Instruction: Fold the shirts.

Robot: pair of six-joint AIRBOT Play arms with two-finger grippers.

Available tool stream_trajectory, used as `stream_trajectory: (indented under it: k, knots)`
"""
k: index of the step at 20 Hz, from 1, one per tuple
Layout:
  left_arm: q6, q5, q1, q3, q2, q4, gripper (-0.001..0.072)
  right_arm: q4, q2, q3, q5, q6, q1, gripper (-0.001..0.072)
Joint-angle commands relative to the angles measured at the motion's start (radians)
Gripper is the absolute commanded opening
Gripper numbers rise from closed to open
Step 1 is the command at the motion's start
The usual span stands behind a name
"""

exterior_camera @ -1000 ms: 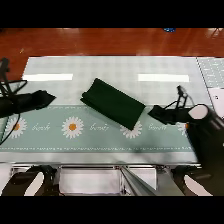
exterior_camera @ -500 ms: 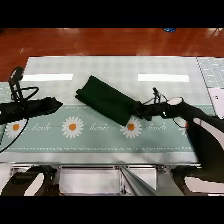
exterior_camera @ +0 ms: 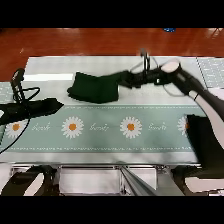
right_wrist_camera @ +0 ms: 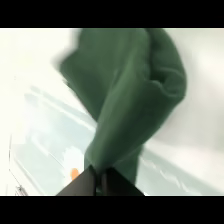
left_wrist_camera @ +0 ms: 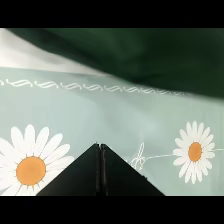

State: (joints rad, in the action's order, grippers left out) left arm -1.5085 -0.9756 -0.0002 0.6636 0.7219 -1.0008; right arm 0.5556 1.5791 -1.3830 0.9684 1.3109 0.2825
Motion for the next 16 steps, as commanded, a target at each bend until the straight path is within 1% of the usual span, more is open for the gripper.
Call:
stream_trajectory:
  k: [1, 2, 4, 7, 9, 12, 16]
  knots:
    - [0.003, 0.0, 0.0, -0.018, 0.002, 0.0, 0.002, 0.208, 0.003, -0.284, 0.103, 0.134, -0.026, 0.0019]
    - [0.025, 0.006, 0.0, -0.02, 0.002, 0.0, 0.002, 0.23, 0.003, -0.347, 0.136, 0.158, -0.051, 0.0019]
    - [0.096, -0.005, 0.0, -0.02, -0.001, 0.0, 0.002, 0.261, 0.0, -0.463, 0.219, 0.203, -0.126, 0.0019]
    - [0.101, -0.003, 0.0, -0.02, -0.001, 0.0, 0.002, 0.274, -0.039, -0.546, 0.327, 0.259, -0.28, 0.0019]
    - [0.101, -0.003, 0.0, -0.02, -0.001, 0.0, 0.002, 0.274, -0.086, -0.549, 0.371, 0.309, -0.398, 0.0019]
    - [0.102, 0.027, 0.0, -0.02, -0.001, 0.0, 0.002, 0.292, -0.149, -0.549, 0.497, 0.385, -0.579, 0.0018]
    - [0.103, 0.068, 0.0, -0.02, 0.0, 0.0, 0.002, 0.477, -0.251, -0.511, 0.7, 0.502, -0.771, 0.0018]
